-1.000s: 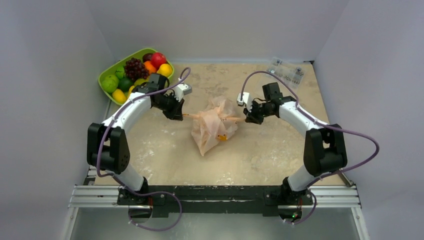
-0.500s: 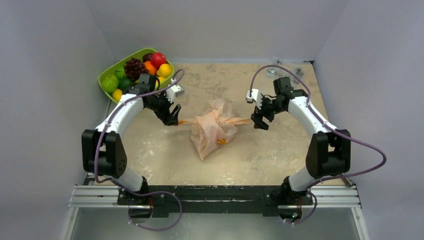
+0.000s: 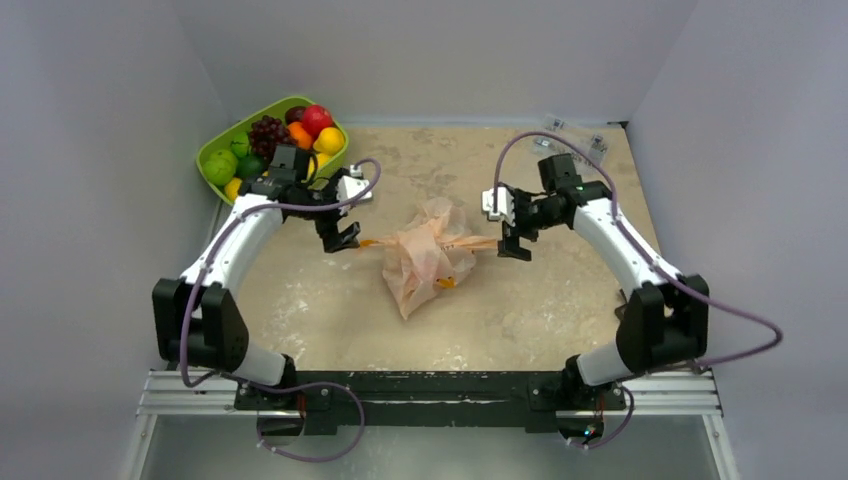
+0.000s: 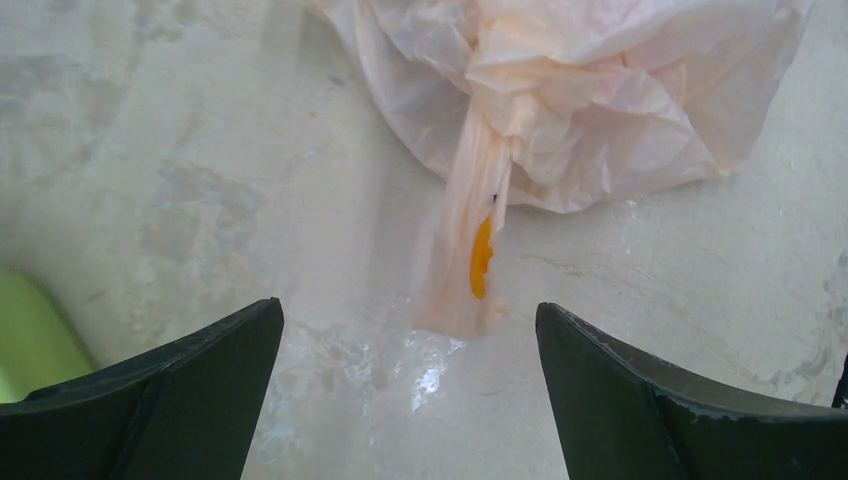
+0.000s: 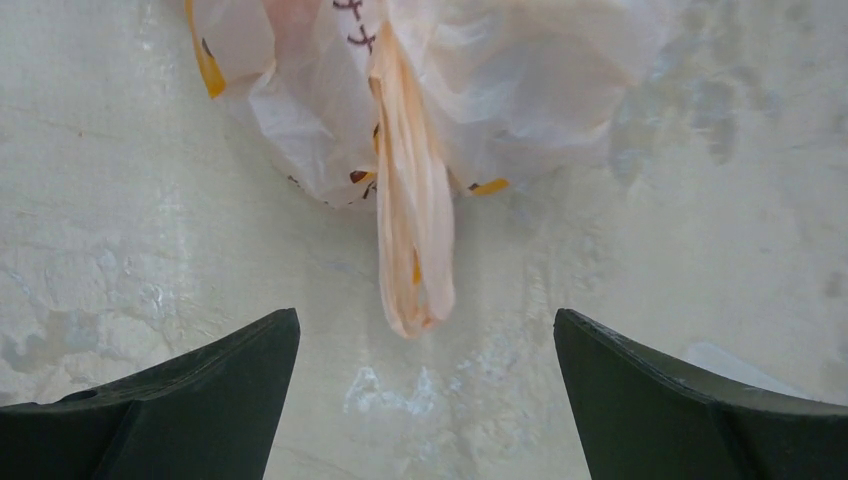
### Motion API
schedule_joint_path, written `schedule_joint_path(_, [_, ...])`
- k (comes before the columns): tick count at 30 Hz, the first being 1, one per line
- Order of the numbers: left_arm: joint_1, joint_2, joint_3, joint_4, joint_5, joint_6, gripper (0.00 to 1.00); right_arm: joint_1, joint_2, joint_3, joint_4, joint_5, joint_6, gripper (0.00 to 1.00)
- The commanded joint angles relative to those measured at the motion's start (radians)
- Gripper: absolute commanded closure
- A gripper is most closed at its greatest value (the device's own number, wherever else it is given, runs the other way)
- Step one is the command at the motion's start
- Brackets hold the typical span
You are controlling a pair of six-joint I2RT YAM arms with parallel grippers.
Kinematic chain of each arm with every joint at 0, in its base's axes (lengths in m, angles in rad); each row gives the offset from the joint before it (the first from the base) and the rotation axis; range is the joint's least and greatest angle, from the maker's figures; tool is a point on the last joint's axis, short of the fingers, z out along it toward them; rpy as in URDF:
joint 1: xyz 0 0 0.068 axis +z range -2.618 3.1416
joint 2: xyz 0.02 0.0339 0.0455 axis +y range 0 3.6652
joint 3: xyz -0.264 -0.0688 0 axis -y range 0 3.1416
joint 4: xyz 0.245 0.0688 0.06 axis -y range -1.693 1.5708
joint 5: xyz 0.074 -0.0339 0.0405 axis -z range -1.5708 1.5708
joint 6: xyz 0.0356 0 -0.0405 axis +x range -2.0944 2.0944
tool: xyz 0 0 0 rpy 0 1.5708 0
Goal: Place the fake fruits into the plastic bag and tie a complex knot
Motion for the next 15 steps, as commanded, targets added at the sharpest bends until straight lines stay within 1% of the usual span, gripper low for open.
schedule_joint_path(1, [-0.067, 0.073, -0.037, -0.026, 0.014, 0.175, 0.02, 0.033, 0.11, -0.012, 0.019, 0.057, -0.075, 0.01])
schedule_joint_path(5, [-0.18, 0.135, -0.072, 0.085, -0.135, 0.151, 0.11, 0.076, 0.141, -0.068, 0.12, 0.085, -0.072, 0.02])
schedule_joint_path(6, [-0.192, 0.151, -0.074, 0.107, -0.154, 0.127, 0.15, 0.084, 0.145, -0.093, 0.178, 0.096, -0.07, 0.02])
schedule_joint_path(8, [-0.206, 0.18, -0.073, 0.14, -0.194, 0.087, 0.24, 0.097, 0.154, -0.146, 0.287, 0.125, -0.036, 0.08])
schedule_joint_path(10, [-0.21, 0.193, -0.075, 0.167, -0.227, 0.064, 0.33, 0.109, 0.167, -0.176, 0.387, 0.159, 0.014, 0.19])
schedule_joint_path(13, [-0.21, 0.199, -0.076, 0.169, -0.252, 0.036, 0.44, 0.117, 0.181, -0.184, 0.465, 0.171, 0.076, 0.37])
schedule_joint_path(15, [-0.21, 0.198, -0.073, 0.171, -0.254, -0.009, 0.56, 0.12, 0.178, -0.186, 0.498, 0.173, 0.125, 0.5])
